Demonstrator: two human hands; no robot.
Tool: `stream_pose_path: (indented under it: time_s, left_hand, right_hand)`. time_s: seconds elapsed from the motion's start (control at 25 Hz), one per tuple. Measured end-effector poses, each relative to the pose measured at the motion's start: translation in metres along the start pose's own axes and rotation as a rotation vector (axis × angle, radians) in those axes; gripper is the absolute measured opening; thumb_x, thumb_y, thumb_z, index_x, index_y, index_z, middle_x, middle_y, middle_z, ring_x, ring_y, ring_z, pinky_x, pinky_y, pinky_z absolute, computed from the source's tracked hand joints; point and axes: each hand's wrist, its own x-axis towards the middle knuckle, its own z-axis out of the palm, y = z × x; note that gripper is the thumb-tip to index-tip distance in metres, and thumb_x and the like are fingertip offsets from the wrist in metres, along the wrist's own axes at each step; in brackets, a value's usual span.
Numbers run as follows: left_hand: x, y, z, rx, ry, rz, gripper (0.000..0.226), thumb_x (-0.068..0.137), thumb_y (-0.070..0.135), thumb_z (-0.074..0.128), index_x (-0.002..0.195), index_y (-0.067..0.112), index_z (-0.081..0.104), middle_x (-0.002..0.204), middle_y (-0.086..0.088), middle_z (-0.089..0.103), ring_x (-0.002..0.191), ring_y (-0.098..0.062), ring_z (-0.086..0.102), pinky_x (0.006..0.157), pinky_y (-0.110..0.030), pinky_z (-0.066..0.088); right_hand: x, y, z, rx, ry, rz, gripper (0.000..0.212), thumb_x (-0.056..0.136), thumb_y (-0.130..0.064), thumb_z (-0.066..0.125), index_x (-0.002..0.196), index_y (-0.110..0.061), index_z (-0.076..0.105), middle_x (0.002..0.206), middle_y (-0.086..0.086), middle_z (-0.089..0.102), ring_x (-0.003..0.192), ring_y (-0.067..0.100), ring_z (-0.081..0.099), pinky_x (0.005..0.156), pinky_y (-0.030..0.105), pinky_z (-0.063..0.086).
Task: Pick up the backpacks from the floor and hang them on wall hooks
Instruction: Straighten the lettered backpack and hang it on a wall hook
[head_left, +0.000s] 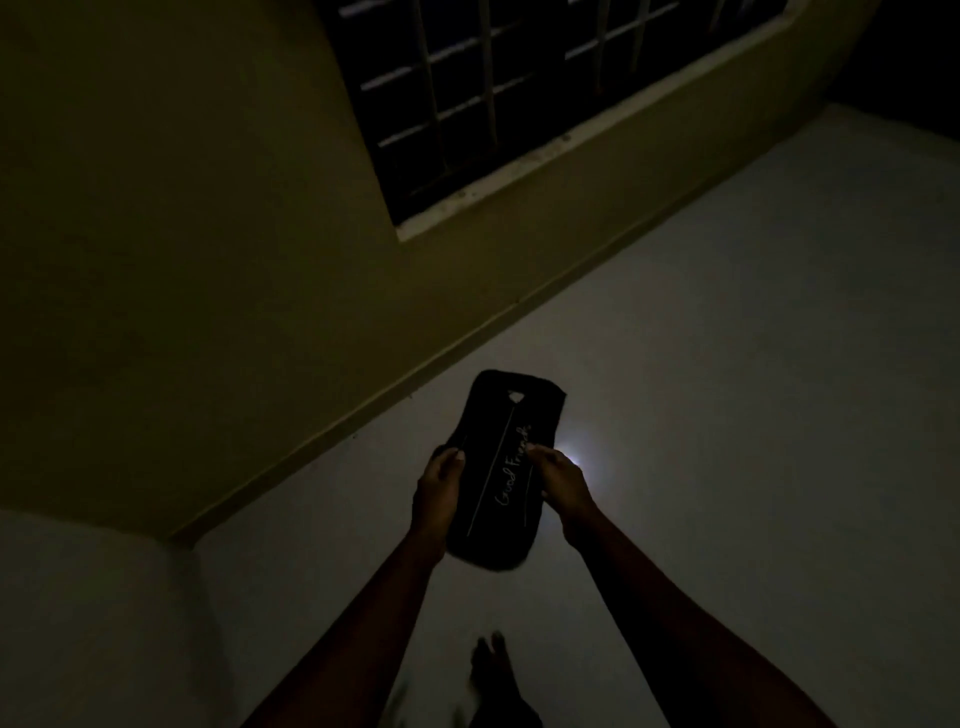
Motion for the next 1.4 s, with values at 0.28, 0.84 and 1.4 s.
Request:
stream_pose_path:
  time_s: [0.28, 0.84, 1.4]
  left_hand:
    - [0.171, -0.078, 0.094, -0.004, -0.063, -0.186, 0.040, 0.096, 0.025, 0.045, 0.134, 0.011, 0.047, 0.135, -0.012, 0.052, 0.123, -0.028, 0.050, 0.099, -0.033, 0.040]
    - [0.500, -0.290, 0.226, 0.110, -0.093, -0.137, 0.038, 0.094, 0.028, 0.048, 0.128, 0.012, 0.051, 0.128, -0.014, 0.058, 0.116, -0.029, 0.055, 0.101, -0.039, 0.045]
    - [0.265, -0.029, 0.113, -0.079, -0.197, -0.105, 0.038, 0.092, 0.039, 0.046, 0.129, 0.031, 0.050, 0.110, 0.007, 0.059, 0.103, -0.017, 0.057, 0.094, -0.036, 0.048]
  right_hand:
    - [0.184, 0.097, -0.048, -0.004, 0.124, 0.194, 0.039, 0.092, -0.037, 0.053, 0.121, -0.011, 0.058, 0.114, 0.003, 0.055, 0.104, 0.017, 0.050, 0.091, 0.031, 0.041]
    - [0.564, 0.313, -0.041, -0.322, 0.097, 0.133, 0.065, 0.084, -0.038, 0.064, 0.137, -0.008, 0.040, 0.134, 0.017, 0.054, 0.118, 0.034, 0.055, 0.099, 0.041, 0.049]
    - [0.295, 0.051, -0.014, -0.038, -0.329, -0.135, 0.028, 0.091, -0.005, 0.054, 0.118, 0.000, 0.061, 0.100, -0.001, 0.067, 0.080, -0.006, 0.065, 0.078, 0.008, 0.051]
